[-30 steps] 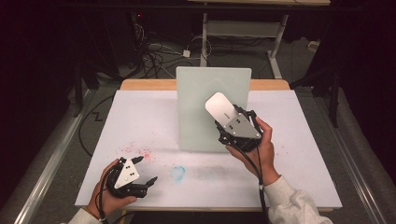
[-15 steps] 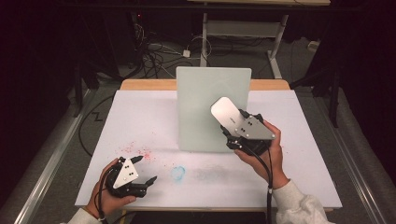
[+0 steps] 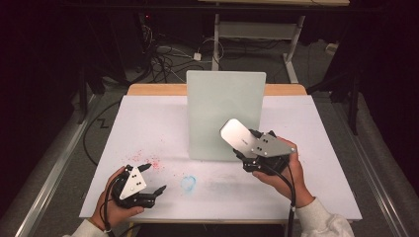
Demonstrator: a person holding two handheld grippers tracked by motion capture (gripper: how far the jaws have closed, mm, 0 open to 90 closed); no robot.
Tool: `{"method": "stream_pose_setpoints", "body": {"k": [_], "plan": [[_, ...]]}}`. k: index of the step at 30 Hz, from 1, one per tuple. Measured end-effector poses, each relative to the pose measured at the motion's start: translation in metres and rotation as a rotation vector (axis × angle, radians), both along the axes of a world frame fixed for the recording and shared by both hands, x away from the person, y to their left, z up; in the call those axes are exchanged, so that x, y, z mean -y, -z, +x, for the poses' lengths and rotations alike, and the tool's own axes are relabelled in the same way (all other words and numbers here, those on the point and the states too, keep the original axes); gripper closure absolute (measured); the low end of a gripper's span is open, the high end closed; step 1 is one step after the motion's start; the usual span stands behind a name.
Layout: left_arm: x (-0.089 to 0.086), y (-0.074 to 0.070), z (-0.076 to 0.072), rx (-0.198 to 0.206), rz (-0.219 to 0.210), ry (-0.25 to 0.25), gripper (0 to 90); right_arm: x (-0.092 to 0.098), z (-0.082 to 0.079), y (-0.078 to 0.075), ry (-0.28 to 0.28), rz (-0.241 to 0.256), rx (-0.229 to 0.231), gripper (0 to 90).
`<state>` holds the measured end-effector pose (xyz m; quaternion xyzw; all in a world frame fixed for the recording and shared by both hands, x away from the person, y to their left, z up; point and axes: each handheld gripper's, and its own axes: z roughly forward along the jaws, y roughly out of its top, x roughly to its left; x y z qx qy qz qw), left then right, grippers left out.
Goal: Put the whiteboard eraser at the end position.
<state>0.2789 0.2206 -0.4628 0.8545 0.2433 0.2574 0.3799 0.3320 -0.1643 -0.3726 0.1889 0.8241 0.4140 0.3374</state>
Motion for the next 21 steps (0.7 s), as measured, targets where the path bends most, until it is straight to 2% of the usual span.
{"method": "stream_pose_setpoints", "body": {"k": [3,8,12,21], "plan": [[0.002,0.0,0.0,0.002,0.006,0.007,17.3,0.001,-0.001,0.006,-0.067,-0.033,-0.053,31.0],[0.002,0.001,0.0,0.0,0.005,0.008,17.4,0.003,-0.003,0.014,-0.088,-0.083,-0.085,30.9],[0.003,0.001,0.001,0.0,0.009,0.009,17.3,0.007,-0.005,0.019,-0.117,-0.104,-0.114,31.0],[0.005,0.001,0.001,-0.003,0.019,0.012,17.3,0.009,-0.003,0.041,-0.183,-0.208,-0.215,30.9]]}}
